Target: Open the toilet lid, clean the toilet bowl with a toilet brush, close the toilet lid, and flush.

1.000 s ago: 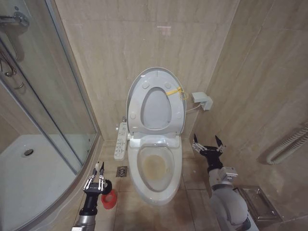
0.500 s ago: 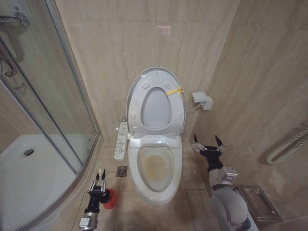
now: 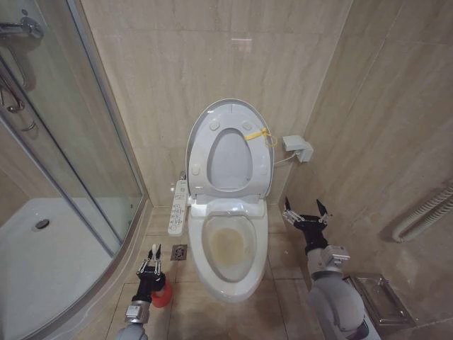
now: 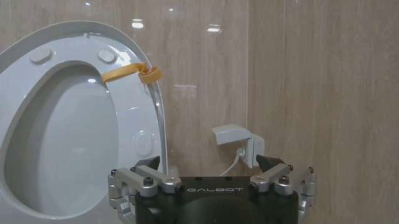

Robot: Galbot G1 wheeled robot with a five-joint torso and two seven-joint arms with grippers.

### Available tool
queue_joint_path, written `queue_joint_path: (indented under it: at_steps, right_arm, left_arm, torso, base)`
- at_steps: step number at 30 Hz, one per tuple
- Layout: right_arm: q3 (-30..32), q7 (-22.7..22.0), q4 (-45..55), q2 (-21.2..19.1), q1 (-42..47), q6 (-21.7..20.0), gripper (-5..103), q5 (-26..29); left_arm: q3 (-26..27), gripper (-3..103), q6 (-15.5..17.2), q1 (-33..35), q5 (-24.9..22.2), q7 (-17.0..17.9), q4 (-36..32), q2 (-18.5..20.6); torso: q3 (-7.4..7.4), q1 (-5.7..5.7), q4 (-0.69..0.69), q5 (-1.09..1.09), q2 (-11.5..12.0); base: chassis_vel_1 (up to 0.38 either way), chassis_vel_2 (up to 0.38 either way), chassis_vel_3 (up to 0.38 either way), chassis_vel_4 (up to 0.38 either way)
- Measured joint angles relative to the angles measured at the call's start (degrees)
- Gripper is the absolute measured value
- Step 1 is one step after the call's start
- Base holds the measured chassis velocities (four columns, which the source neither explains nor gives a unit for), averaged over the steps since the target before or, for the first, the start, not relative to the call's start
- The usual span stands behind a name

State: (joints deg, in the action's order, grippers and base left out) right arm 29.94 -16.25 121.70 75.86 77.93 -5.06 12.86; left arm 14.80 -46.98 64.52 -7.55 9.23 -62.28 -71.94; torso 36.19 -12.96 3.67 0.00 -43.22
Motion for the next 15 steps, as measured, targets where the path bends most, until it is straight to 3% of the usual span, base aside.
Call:
queue_joint_path:
  at_steps: [15]
  right_arm:
    - [0.0, 0.0, 0.0, 0.0, 0.0, 0.0, 100, 0.0]
  left_arm:
    - [-0.6, 20, 0.0, -4.5, -1.2, -3.0, 8.2, -0.7]
  torso:
    - [0.00, 0.00, 0.00, 0.00, 0.0]
  base:
    - [0.000, 0.000, 0.000, 0.000]
